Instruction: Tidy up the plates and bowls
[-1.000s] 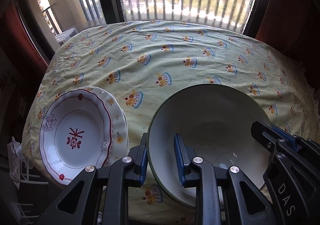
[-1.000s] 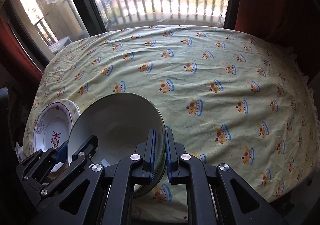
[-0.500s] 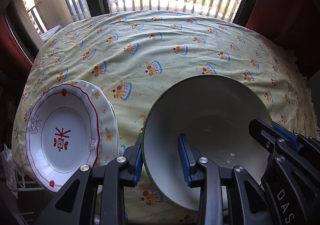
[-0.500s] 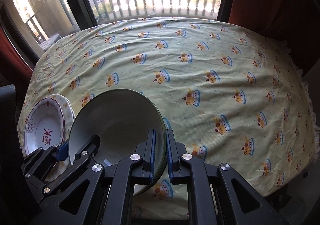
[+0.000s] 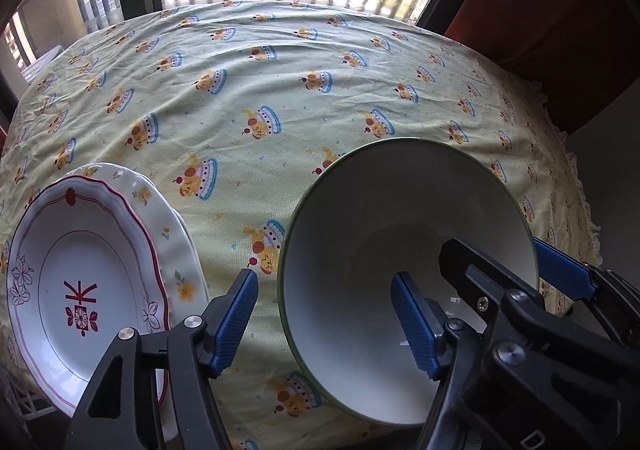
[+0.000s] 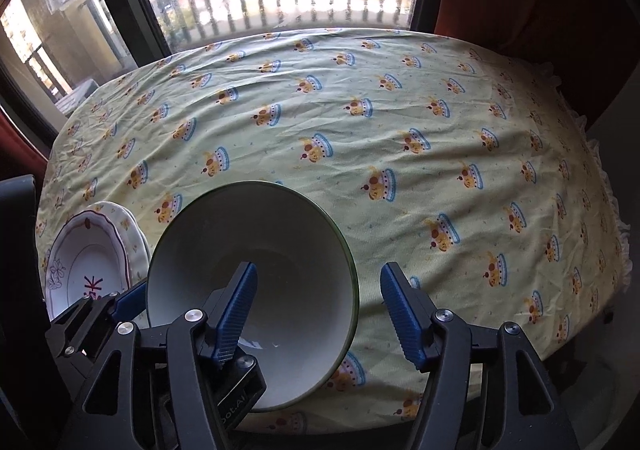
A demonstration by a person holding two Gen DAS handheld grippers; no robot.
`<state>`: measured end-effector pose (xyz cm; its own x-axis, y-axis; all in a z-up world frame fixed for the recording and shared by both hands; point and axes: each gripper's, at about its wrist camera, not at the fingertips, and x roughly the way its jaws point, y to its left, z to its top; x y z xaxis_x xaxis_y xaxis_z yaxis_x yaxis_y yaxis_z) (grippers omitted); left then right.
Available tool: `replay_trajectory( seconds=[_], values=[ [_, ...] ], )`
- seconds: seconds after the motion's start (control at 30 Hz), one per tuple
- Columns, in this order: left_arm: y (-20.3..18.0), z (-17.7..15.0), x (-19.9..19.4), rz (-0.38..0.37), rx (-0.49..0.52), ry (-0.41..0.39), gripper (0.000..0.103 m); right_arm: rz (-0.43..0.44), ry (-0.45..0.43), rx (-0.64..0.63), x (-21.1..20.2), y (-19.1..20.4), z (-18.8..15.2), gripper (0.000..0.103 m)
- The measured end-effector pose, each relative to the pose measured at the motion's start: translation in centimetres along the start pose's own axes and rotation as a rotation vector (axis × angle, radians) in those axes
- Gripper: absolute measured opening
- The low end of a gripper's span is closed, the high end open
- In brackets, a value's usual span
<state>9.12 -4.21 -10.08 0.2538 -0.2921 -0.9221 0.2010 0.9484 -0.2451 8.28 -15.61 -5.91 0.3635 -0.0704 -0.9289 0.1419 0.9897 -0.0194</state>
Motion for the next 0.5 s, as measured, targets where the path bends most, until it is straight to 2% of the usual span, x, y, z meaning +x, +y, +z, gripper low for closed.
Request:
replay_trajectory(
  seconds=[0.3, 0.5],
  values=[
    [0.7, -0.3, 1.9, -0.154, 0.024, 0.099, 0.07, -0.073, 0.048, 0.096, 0.7, -0.5, -0.9, 0.069],
    [0.5, -0.5, 2.2, -0.19, 0.044, 0.106, 0.066, -0.072, 0.064, 0.15, 1.1, -1.5, -1.6, 0.069]
  ],
)
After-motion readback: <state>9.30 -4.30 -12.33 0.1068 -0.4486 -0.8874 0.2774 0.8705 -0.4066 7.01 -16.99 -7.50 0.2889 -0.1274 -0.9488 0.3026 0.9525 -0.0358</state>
